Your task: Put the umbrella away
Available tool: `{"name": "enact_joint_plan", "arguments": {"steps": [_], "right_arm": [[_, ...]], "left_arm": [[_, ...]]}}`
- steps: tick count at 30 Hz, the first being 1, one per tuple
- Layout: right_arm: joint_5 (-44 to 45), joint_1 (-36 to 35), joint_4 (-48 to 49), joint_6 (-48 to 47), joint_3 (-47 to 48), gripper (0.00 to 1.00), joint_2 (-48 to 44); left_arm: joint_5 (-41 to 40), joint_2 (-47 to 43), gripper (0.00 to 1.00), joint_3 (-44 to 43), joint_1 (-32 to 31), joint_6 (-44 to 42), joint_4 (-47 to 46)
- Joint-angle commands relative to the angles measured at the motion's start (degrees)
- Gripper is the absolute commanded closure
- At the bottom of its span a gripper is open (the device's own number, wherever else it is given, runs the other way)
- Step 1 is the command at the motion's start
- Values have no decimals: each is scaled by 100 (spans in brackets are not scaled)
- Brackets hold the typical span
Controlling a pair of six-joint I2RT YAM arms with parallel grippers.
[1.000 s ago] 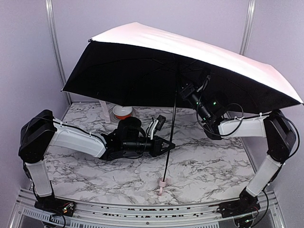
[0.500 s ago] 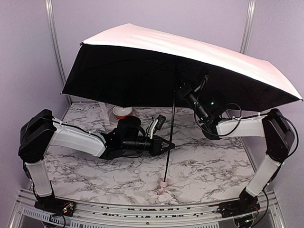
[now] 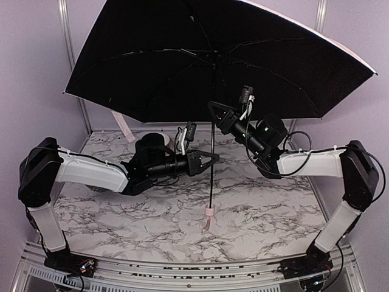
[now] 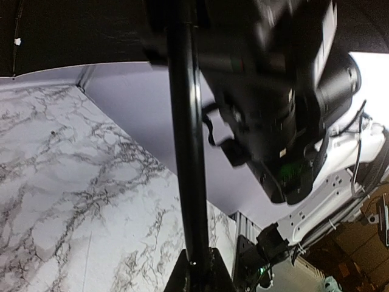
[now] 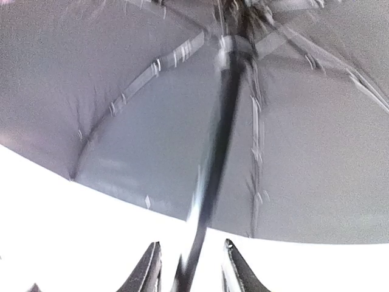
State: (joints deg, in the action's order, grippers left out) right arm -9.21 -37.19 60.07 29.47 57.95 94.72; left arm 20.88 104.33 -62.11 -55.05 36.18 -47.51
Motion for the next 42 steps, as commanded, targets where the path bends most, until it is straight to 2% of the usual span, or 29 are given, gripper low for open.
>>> {"name": "enact_joint_plan", "arguments": {"steps": [1, 6, 13, 17, 21, 28, 30, 33, 38, 42], "right_arm": [[-216, -43, -576, -173, -13, 69, -67], [-195, -11, -665, -225, 132, 71, -138], [-605, 124, -1283, -359, 1049, 57, 85], [-631, 154, -1421, -277, 1384, 56, 295], [-652, 159, -1641, -286, 1666, 65, 395], [-731, 159, -1667, -79, 1651, 94, 337], [-670, 154, -1621, 78, 1566, 99, 253], [-184, 13, -1633, 23, 1347, 100, 33], [142, -151, -1538, -83, 1072, 100, -277], [323, -341, -1511, -390, 940, 100, -458]], "left_arm": [[-268, -519, 100, -251, 96, -104, -1583], [-274, -479, 100, -129, 57, -156, -1484], [-254, -499, 100, 28, -3, -238, -1343], [-210, -513, 100, 39, -38, -305, -1273], [-238, -481, 100, 42, -53, -314, -1207], [-292, -526, 100, 70, -56, -582, -939], [-337, -548, 100, 106, -50, -683, -823], [-179, -534, 100, 69, -58, -674, -778], [349, -450, 60, -175, 39, -447, -778], [849, -440, 45, -349, 293, -39, -778]]}}
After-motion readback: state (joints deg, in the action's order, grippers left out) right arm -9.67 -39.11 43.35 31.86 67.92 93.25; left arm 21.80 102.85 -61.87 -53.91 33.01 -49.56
